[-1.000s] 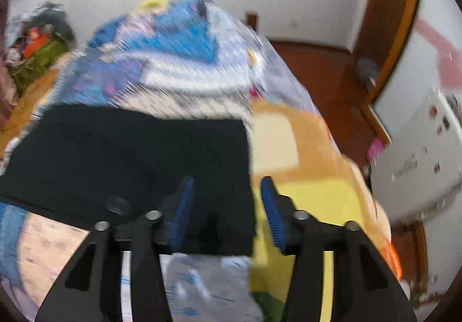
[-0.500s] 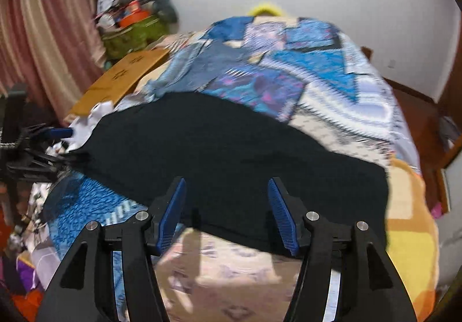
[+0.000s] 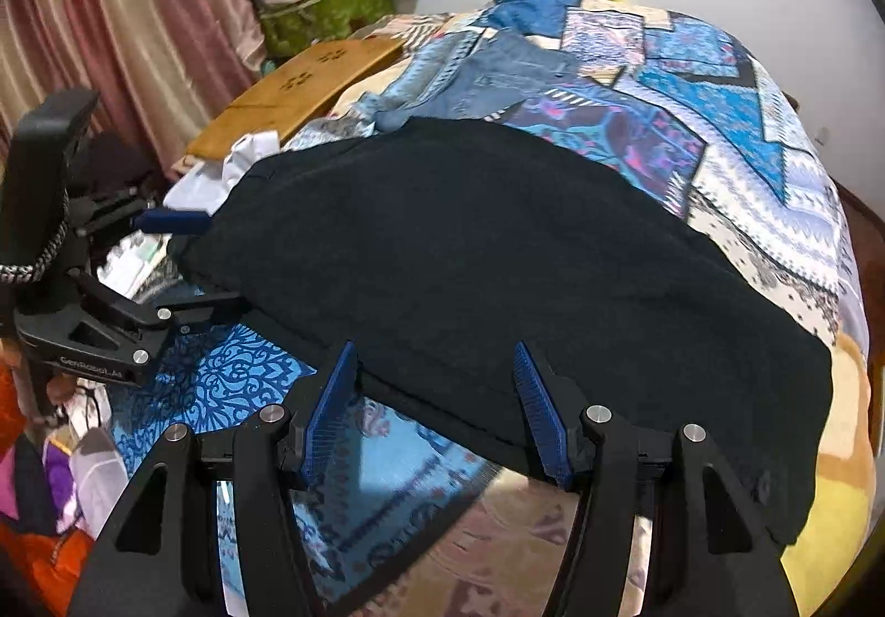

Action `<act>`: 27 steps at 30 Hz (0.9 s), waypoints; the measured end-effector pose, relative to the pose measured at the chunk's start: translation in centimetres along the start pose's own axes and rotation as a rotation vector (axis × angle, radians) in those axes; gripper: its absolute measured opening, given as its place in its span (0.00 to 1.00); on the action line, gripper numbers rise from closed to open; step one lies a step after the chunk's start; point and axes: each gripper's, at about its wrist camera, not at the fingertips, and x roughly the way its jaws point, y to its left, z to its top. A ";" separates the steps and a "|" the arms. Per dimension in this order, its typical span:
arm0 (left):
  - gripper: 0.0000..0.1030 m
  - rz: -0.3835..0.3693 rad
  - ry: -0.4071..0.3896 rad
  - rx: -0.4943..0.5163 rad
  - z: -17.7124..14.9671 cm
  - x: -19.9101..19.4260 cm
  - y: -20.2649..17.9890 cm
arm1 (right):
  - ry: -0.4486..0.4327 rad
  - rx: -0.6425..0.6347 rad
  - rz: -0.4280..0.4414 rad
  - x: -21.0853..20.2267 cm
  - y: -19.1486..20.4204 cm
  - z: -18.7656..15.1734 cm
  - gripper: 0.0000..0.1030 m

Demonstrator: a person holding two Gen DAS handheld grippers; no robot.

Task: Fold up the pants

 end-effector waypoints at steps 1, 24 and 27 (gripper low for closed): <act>0.86 0.005 -0.003 0.009 0.1 0.0 -0.2 | 0.003 -0.009 0.001 0.3 0.2 0.1 0.53; 0.14 -0.131 -0.034 -0.040 1.5 -1.4 0.2 | -0.035 -0.048 0.122 1.0 3.3 2.0 0.05; 0.14 -0.138 -0.015 -0.021 0.8 -1.4 -0.1 | -0.020 -0.047 0.136 1.0 3.5 1.3 0.05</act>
